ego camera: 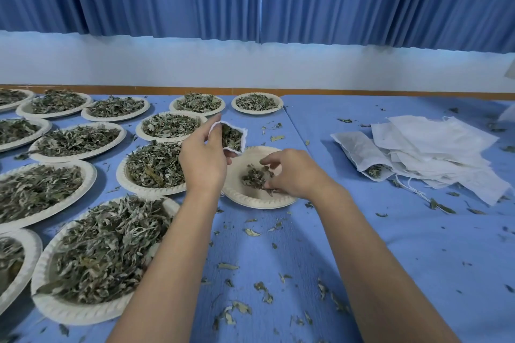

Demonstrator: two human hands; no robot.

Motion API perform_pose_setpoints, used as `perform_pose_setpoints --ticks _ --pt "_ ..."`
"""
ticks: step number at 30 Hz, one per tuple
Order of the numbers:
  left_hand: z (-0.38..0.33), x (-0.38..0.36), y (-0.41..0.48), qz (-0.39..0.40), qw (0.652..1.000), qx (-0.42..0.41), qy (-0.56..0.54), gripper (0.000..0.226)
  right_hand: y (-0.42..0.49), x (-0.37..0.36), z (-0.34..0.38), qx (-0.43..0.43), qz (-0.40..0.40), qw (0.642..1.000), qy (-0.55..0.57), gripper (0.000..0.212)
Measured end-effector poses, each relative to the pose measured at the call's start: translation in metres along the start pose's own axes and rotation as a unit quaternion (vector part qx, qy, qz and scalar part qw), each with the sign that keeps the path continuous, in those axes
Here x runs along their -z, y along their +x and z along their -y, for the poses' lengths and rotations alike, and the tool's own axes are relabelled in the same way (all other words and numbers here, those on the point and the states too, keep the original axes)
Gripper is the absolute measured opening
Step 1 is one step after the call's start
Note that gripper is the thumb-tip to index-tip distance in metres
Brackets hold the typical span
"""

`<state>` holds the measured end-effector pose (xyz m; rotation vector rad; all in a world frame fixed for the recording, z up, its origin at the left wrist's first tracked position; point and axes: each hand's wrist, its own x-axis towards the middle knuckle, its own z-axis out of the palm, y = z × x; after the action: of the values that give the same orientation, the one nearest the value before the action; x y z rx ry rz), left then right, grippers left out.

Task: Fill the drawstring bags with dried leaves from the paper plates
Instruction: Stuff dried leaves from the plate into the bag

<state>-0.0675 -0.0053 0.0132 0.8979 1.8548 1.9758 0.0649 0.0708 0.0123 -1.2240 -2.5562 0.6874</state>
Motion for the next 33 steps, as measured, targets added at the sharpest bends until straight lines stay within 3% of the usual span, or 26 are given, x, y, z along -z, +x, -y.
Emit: perform_pose_setpoints --ticks 6,13,18,24,27,30,33 --pt "0.0 0.0 0.001 -0.009 1.0 0.008 -0.025 0.027 0.01 -0.012 0.003 0.064 0.069 0.993 -0.065 0.06" --pt "0.0 -0.001 -0.001 -0.004 1.0 0.004 -0.024 0.027 0.016 -0.014 0.001 0.044 0.055 0.994 -0.081 0.069" --pt "-0.001 -0.002 -0.002 -0.002 1.0 0.012 -0.022 0.029 0.017 -0.012 0.006 0.057 0.125 0.987 -0.085 0.052" --pt "-0.003 -0.002 -0.004 -0.007 1.0 0.013 -0.027 0.028 0.012 -0.015 0.007 0.063 0.097 0.993 -0.035 0.04" --pt "-0.003 -0.003 -0.005 -0.004 1.0 0.013 -0.026 0.028 0.01 -0.018 0.013 0.049 0.067 0.997 -0.001 0.016" --pt "-0.002 -0.003 -0.005 -0.003 0.999 0.017 -0.031 0.027 0.006 -0.024 0.019 0.052 0.035 0.997 -0.041 0.028" --pt "-0.001 -0.002 -0.005 0.001 0.999 0.018 -0.034 0.026 0.005 -0.028 0.021 0.06 -0.004 0.994 -0.086 0.021"
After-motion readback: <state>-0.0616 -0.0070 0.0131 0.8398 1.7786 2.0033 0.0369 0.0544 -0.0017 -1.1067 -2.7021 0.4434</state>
